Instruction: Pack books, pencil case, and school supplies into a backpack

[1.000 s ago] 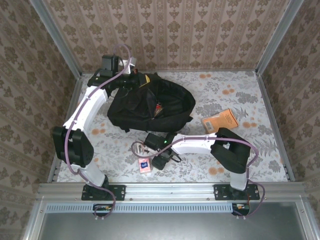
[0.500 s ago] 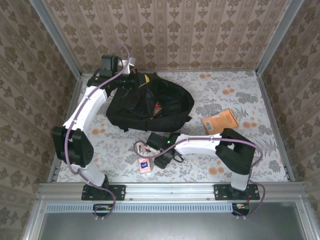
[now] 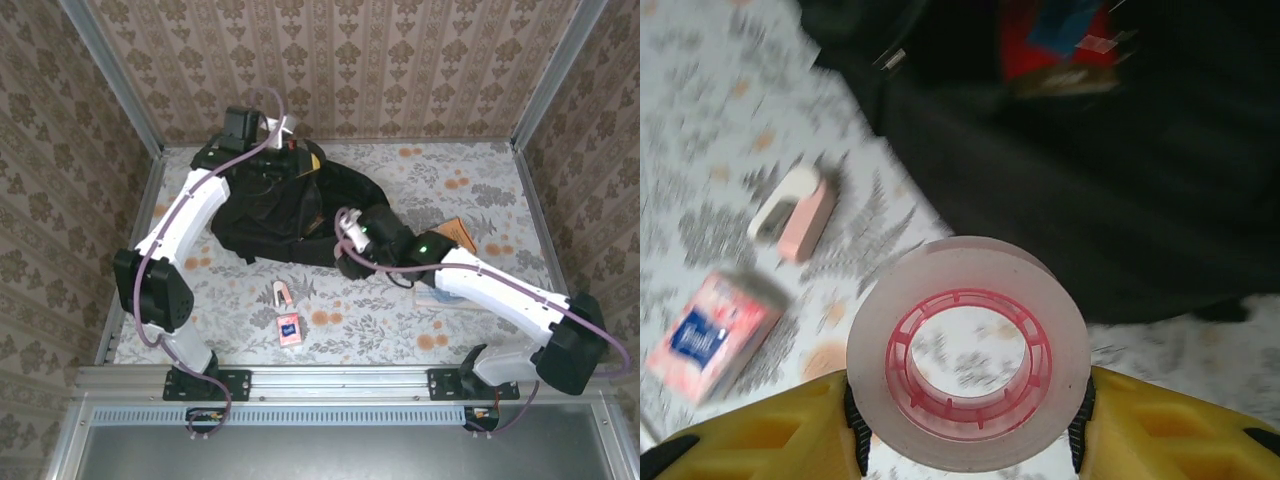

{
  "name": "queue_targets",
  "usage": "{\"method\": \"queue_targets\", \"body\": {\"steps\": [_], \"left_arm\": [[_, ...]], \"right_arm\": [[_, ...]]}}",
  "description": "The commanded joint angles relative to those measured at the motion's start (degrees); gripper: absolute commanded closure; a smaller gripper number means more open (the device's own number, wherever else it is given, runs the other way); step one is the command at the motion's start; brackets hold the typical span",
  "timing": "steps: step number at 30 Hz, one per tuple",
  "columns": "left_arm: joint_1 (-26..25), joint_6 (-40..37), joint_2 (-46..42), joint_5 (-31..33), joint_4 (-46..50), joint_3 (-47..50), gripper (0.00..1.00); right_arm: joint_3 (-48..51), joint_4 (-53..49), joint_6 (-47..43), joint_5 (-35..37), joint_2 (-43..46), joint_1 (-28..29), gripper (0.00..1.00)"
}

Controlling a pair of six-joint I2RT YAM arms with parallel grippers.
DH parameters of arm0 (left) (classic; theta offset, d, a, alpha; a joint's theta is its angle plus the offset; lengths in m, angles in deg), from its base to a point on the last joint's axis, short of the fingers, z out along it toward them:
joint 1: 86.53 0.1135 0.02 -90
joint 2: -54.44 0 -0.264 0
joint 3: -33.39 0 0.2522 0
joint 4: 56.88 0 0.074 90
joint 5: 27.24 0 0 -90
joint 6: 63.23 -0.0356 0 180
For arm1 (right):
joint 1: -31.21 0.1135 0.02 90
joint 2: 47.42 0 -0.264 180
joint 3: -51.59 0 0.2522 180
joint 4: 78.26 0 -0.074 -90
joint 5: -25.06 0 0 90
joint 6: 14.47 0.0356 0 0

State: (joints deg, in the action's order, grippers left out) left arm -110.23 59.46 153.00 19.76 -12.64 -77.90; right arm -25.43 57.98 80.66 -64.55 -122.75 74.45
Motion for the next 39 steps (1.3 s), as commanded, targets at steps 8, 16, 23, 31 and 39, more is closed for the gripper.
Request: {"method": "queue_targets", "body": {"steps": [8,16,23,31,39], "left_arm": [[-5.8,-2.7,0.8,-2.2,3.4,-8.6,1.00],[-7.8,-1.5,0.5,-2.4,4.9,-11.3,1.00],[-7.8,-1.5,-0.6,-2.2,5.1,-10.6,1.00],[-5.7,-1.5,0.8,-0.5,5.1,-11.3,1.00],[0.7,-0.6,6.2,1.6,5.8,-17.7,1.00]], "right_arm": [[-10.8,0.5,1.9,0.0,-8.1,-11.2,0.49],[-11.5,7.6,7.7,-4.3,-15.5,-13.9,0.32],[-8.4,12.6,8.4,-5.9,-13.3,-14.4,0.22],[-2.4,14.6,4.1,-3.3,-0.7,-13.0,0.25],[4.3,10.3,-1.5,-8.1,10.6,0.3,0.27]]}}
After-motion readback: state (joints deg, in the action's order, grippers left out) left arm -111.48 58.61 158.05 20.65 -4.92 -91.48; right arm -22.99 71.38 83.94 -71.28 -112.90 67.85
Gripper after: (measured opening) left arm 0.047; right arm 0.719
